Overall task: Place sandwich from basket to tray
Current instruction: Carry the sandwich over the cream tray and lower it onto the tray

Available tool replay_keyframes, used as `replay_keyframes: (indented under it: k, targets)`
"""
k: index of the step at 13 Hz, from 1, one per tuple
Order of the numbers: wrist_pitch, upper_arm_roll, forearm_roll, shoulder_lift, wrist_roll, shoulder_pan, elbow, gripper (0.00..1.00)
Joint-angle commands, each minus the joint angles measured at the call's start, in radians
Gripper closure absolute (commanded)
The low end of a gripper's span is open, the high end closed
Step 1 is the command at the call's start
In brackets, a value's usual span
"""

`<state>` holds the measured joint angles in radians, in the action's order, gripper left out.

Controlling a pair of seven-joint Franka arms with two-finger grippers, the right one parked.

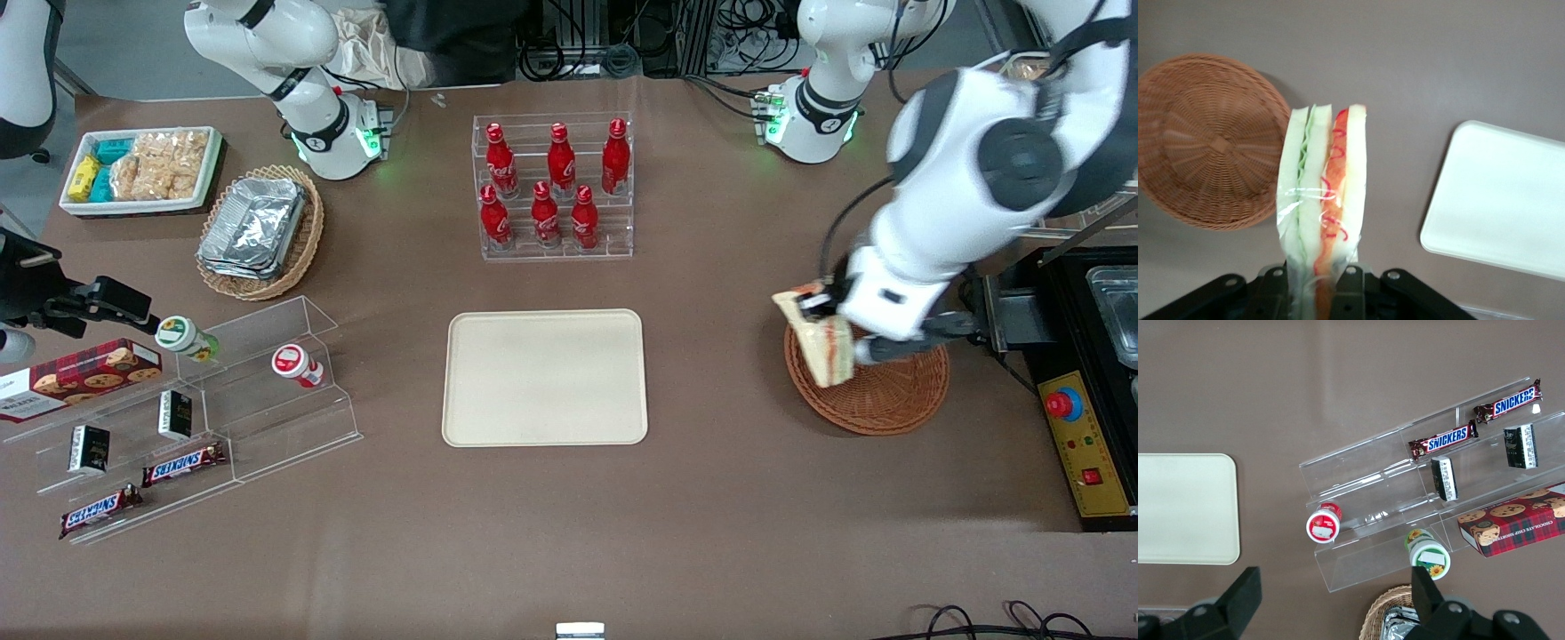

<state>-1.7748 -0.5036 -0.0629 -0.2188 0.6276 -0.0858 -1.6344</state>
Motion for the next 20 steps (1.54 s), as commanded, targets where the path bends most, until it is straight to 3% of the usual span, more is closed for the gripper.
replay_keyframes:
  k: [1, 3, 15, 18, 19, 20]
  targets:
    - [0.014, -0.004, -0.078, -0.265, 0.024, 0.145, 0.209, 1.0]
    - [0.008, -0.001, -0.17, -0.376, 0.081, 0.224, 0.272, 1.0]
    - [-0.253, 0.003, -0.204, -0.612, 0.127, 0.374, 0.269, 1.0]
    - [-0.261, 0.003, -0.279, -0.671, 0.154, 0.377, 0.274, 0.99]
    - [-0.284, 0.003, -0.288, -0.68, 0.174, 0.379, 0.272, 0.89]
    - [-0.301, 0.003, -0.288, -0.68, 0.191, 0.379, 0.268, 0.5]
